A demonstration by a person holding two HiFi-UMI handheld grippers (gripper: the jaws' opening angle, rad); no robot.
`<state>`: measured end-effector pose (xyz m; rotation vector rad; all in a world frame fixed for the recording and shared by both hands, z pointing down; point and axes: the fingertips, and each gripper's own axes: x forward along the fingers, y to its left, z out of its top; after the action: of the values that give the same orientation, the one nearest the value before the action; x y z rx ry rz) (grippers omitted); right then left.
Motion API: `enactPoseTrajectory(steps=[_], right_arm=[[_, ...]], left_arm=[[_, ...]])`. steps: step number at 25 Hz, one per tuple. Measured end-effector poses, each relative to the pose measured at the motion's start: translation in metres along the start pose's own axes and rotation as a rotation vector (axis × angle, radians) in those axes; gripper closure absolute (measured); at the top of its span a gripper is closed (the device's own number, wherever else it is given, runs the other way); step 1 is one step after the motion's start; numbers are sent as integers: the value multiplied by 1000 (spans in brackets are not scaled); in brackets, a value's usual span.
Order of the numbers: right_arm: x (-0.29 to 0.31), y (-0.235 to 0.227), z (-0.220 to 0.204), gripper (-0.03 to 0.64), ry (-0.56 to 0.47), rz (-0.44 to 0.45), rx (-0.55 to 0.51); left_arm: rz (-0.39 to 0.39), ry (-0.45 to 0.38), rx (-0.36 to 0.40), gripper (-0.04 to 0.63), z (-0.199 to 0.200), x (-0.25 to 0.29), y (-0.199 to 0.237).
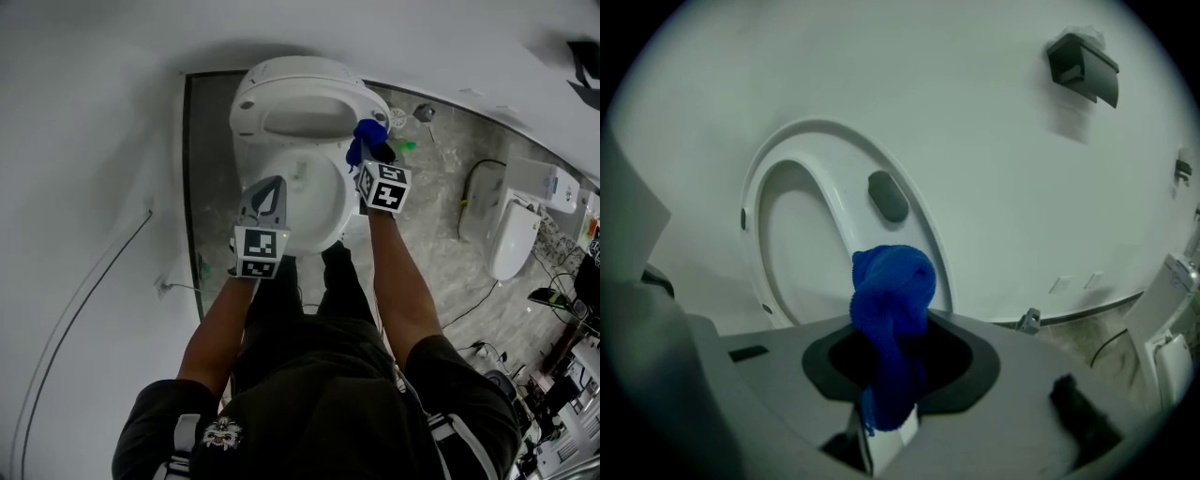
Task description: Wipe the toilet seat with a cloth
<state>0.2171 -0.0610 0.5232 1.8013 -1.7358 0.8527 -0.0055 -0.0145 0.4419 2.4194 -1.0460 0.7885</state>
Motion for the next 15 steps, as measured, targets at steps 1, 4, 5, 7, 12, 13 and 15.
enactPoseTrajectory(steps=[1,4,5,7,12,13,15], right_arm=[[3,-2,-5,520,6,-7,-5],[12,-6,-19,520,21,-29,-21],[14,-7,-25,520,27,-35,-21],[20,-8,-37,520,41,-44,-20],[34,-3,-66,520,79,-37,-22],[36,-1,-71,520,83,-35,-25],[39,2,-77,520,75,-39,-21]], left_arm=[[-1,5,1,586,-3,2,0],[-6,20,8,586,-13,9,1],[-9,24,11,586,-17,12,1],[-16,30,12,586,-22,17,3],[-22,44,13,586,-31,32,8],[-23,48,11,586,-33,34,8],[-24,55,3,586,-38,36,8]])
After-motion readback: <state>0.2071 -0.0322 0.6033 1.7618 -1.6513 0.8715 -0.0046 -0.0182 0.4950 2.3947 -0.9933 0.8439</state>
